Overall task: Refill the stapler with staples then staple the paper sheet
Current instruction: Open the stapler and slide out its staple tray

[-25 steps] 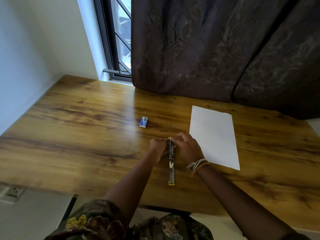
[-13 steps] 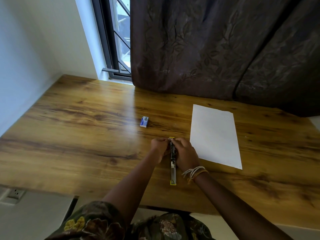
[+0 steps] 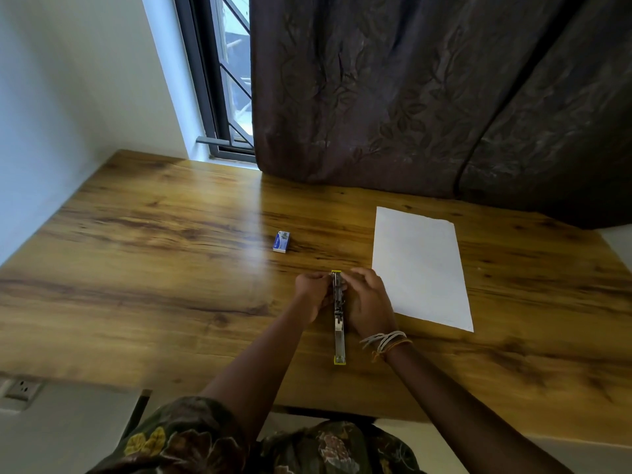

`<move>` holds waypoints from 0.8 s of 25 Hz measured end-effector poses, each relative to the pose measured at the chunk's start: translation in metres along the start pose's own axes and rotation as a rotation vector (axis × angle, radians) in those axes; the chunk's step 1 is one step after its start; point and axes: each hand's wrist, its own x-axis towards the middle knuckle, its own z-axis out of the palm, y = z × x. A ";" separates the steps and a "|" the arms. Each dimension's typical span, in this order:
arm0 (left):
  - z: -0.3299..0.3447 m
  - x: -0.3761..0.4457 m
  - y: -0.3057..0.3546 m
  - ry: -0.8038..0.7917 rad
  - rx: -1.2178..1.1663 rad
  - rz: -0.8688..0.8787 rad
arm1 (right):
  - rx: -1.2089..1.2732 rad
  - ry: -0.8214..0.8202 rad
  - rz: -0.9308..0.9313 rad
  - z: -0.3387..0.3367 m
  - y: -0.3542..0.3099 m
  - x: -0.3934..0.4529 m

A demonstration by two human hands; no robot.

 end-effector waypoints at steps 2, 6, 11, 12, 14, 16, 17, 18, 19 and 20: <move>0.000 -0.001 0.000 -0.003 -0.016 -0.002 | -0.103 -0.001 -0.039 -0.004 0.000 0.004; 0.002 -0.003 0.000 0.023 0.017 0.012 | -0.341 -0.033 -0.183 -0.004 0.003 0.002; 0.003 -0.001 0.001 0.036 0.034 0.001 | -0.396 -0.070 -0.181 0.000 0.004 -0.008; 0.003 0.000 0.001 0.035 0.036 -0.004 | -0.385 -0.057 -0.179 0.001 0.003 -0.012; 0.003 0.001 0.001 0.034 0.040 -0.007 | -0.364 -0.038 -0.176 0.002 0.002 -0.017; 0.003 0.001 0.001 0.035 0.046 -0.008 | -0.349 -0.021 -0.175 0.002 0.001 -0.017; 0.002 0.001 0.001 0.033 0.053 -0.009 | -0.346 -0.014 -0.176 0.002 0.001 -0.016; 0.002 0.001 0.001 0.031 0.058 -0.010 | -0.348 -0.014 -0.179 0.001 0.001 -0.016; 0.002 0.000 0.001 0.030 0.056 -0.012 | -0.349 -0.019 -0.186 0.001 0.000 -0.016; 0.002 -0.001 0.002 0.029 0.052 -0.013 | -0.345 -0.028 -0.193 0.001 0.001 -0.015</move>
